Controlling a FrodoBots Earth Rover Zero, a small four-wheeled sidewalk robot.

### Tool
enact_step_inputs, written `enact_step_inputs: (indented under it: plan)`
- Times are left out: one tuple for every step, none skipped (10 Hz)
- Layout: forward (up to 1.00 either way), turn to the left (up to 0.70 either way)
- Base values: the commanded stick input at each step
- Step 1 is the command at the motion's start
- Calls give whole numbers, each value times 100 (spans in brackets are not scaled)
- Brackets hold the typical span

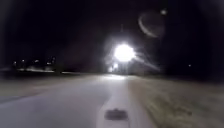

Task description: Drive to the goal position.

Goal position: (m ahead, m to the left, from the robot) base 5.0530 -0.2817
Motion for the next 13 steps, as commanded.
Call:
enact_step_inputs:
  plan:
    - [100,0]
    - [100,0]
    - [100,0]
    - [100,0]
    - [100,0]
    - [100,0]
    - [100,0]
    - [100,0]
    - [100,0]
    - [100,0]
    - [100,0]
    - [100,0]
    - [100,0]
